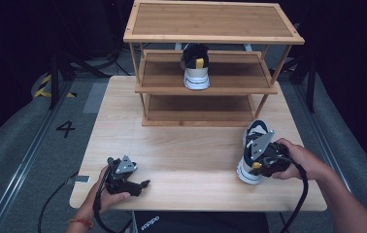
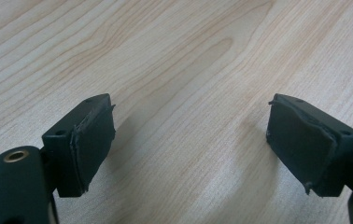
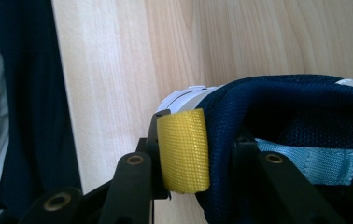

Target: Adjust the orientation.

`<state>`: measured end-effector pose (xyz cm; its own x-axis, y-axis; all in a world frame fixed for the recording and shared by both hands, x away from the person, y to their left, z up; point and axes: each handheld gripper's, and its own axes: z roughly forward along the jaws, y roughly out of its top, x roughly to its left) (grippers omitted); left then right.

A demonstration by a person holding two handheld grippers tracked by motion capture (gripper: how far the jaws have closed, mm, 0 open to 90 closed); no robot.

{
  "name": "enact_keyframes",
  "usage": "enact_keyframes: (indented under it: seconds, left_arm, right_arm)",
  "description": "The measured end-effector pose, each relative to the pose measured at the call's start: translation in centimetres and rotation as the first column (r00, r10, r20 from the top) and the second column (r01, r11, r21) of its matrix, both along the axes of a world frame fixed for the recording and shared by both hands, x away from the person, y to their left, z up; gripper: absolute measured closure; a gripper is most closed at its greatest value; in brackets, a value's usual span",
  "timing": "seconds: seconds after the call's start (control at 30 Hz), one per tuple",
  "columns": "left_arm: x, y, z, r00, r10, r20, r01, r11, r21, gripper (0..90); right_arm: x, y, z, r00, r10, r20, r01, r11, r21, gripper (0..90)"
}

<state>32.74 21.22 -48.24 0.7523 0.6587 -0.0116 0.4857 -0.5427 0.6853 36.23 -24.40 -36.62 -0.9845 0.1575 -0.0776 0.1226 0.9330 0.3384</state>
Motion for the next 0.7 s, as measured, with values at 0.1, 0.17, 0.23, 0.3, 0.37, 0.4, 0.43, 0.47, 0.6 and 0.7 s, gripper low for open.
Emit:
enact_keyframes:
  seconds: [0.1,0.17,0.23,0.3,0.37,0.4,0.43,0.47,0.6,0.7]
  left_arm:
    - [0.0,0.0,0.0,1.0,0.0,0.0,0.0,1.0,0.0,15.9]
    - [0.0,0.0,0.0,1.0,0.0,0.0,0.0,1.0,0.0,15.9]
    - [0.0,0.0,0.0,1.0,-0.001,-0.002,0.001,1.0,0.001,15.9]
    - [0.0,0.0,0.0,1.0,0.0,-0.001,0.0,1.0,0.001,15.9]
    - [0.0,0.0,0.0,1.0,0.0,0.0,0.0,1.0,0.0,15.9]
    - [0.0,0.0,0.0,1.0,-0.001,-0.001,0.001,1.0,0.001,15.9]
    - [0.0,0.0,0.0,1.0,0.0,-0.001,0.0,1.0,0.0,15.9]
    - [0.0,0.0,0.0,1.0,0.0,0.0,0.0,1.0,0.0,15.9]
    - [0.0,0.0,0.0,1.0,0.0,0.0,0.0,1.0,0.0,15.9]
    - [0.0,0.0,0.0,1.0,0.0,-0.001,0.0,1.0,0.0,15.9]
  right_arm:
    - [-0.3,0.3,0.8,0.9996,0.028,0.008,-0.028,1.0,-0.006,69.4]
    - [-0.6,0.6,1.7,0.9989,0.047,0.011,-0.046,0.999,-0.011,69.4]
    - [-0.6,0.9,2.6,0.9975,0.066,0.023,-0.066,0.998,-0.017,69.3]
    - [-0.5,1.4,4.2,0.9944,0.088,0.059,-0.087,0.996,-0.03,69.4]
    - [-0.3,1.6,5.4,0.9936,0.092,0.065,-0.091,0.996,-0.026,69.4]
    - [-0.3,1.6,5.4,0.9936,0.092,0.065,-0.091,0.996,-0.026,69.4]
    - [-0.1,1.8,6.0,0.992,0.102,0.074,-0.101,0.995,-0.029,69.4]
    - [0.0,2.1,6.7,0.9908,0.107,0.084,-0.104,0.994,-0.033,69.4]
    - [0.6,3.0,8.8,0.985,0.126,0.119,-0.122,0.992,-0.038,69.4]
    - [1.3,3.8,10.0,0.9797,0.146,0.137,-0.142,0.989,-0.038,69.4]
